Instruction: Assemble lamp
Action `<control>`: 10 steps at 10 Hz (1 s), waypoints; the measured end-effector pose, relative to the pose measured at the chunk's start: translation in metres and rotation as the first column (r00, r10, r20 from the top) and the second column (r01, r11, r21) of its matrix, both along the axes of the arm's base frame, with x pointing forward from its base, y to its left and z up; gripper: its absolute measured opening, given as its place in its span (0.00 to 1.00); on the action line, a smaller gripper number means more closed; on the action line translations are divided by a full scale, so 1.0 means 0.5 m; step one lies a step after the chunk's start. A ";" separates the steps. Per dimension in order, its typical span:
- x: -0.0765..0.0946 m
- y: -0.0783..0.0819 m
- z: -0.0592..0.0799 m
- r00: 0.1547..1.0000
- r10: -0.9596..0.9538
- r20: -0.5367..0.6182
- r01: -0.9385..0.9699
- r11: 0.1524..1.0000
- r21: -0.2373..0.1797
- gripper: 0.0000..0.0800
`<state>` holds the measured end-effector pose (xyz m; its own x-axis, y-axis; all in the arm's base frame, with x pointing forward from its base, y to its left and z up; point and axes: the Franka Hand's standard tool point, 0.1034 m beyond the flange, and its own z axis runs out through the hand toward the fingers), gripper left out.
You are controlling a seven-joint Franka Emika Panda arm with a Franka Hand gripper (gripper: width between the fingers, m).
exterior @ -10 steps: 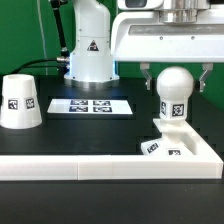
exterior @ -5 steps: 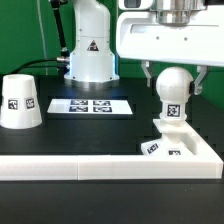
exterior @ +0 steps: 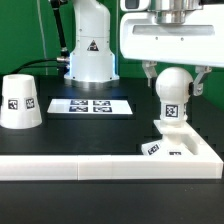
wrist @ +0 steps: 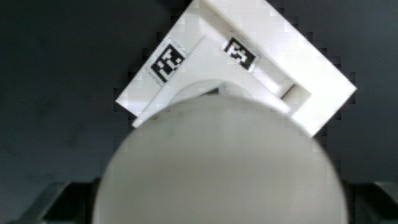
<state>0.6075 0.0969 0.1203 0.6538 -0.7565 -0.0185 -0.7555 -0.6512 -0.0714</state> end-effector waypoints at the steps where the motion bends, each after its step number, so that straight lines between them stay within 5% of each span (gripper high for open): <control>1: 0.001 0.002 0.000 0.999 0.046 0.006 -0.046 0.999 -0.001 0.87; 3: 0.011 0.007 0.001 0.976 0.211 0.045 -0.211 0.977 -0.014 0.87; 10: 0.012 0.001 -0.003 0.647 0.760 0.067 -0.754 0.650 -0.095 0.87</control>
Offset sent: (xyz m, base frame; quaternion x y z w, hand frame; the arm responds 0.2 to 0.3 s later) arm 0.0011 0.0074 0.0027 0.0281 0.0105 -0.3166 0.9481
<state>0.6137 0.0976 0.1188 0.9952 0.0045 0.0973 0.0104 -0.9981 -0.0602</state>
